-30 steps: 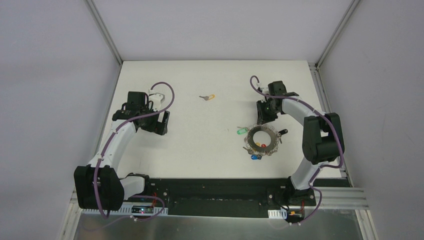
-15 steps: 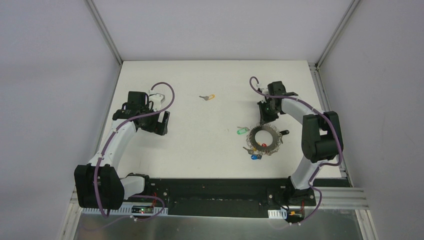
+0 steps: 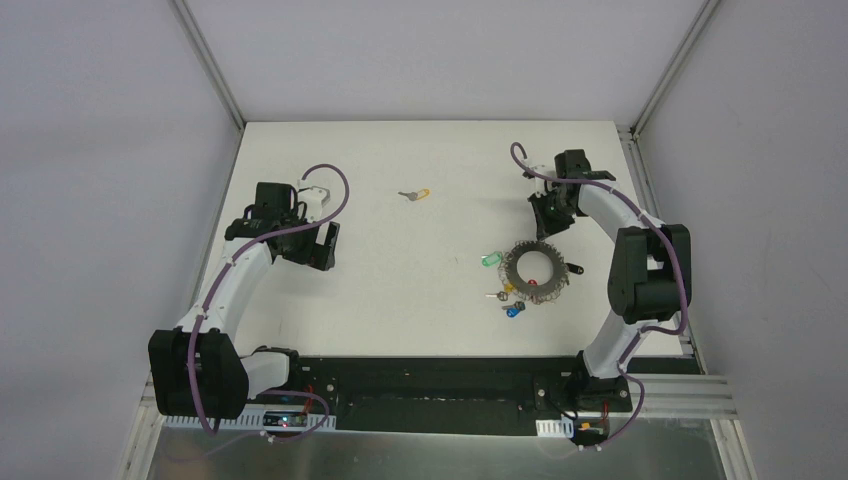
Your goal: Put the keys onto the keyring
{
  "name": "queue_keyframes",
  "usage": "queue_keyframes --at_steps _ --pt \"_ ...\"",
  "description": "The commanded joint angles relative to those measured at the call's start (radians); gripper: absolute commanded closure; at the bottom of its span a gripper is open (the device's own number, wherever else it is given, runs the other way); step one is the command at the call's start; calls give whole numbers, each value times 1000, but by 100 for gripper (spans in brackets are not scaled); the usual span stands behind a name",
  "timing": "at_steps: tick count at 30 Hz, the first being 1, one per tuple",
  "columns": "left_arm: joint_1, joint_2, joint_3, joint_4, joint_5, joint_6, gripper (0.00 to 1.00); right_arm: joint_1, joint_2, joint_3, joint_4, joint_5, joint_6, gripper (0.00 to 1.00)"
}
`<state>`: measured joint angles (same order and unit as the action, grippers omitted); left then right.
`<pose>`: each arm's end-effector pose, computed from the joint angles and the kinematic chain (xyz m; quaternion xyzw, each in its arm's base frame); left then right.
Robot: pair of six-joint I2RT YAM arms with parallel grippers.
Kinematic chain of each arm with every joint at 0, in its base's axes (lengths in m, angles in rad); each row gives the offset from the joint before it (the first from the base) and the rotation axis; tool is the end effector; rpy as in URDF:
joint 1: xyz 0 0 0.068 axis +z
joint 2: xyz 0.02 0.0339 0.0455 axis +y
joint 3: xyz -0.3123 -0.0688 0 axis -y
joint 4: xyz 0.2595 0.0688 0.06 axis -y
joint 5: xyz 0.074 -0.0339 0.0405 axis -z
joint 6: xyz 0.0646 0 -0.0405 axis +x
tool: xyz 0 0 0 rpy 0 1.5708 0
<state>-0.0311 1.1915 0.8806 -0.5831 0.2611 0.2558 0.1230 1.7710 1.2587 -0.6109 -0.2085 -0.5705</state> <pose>0.2546 -0.0246 0.2750 0.1765 0.9195 -0.0851 0.3408 0.3924 0.0620 0.2210 -0.3513 0.9042 0.0500 0.2377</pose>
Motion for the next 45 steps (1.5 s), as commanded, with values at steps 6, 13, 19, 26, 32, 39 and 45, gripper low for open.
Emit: queue_keyframes --at_steps 6,13,19,26,32,39,45 --pt "5 8 37 -18 25 24 9 -38 18 49 -66 -64 -55 100" --pt "5 9 39 -22 28 24 9 -37 56 61 -73 -108 -5 100" --pt "5 10 42 -25 30 24 9 -37 58 50 -67 -159 70 89" --pt "5 13 44 -27 32 24 9 -51 -31 6 -28 -105 119 69" --pt "5 14 44 -29 36 24 9 -73 -81 -32 -10 -20 149 69" --pt "5 20 48 -33 46 23 9 -89 -76 -54 10 8 188 75" --pt "5 16 50 -36 47 23 9 -90 -86 -69 11 -9 197 75"
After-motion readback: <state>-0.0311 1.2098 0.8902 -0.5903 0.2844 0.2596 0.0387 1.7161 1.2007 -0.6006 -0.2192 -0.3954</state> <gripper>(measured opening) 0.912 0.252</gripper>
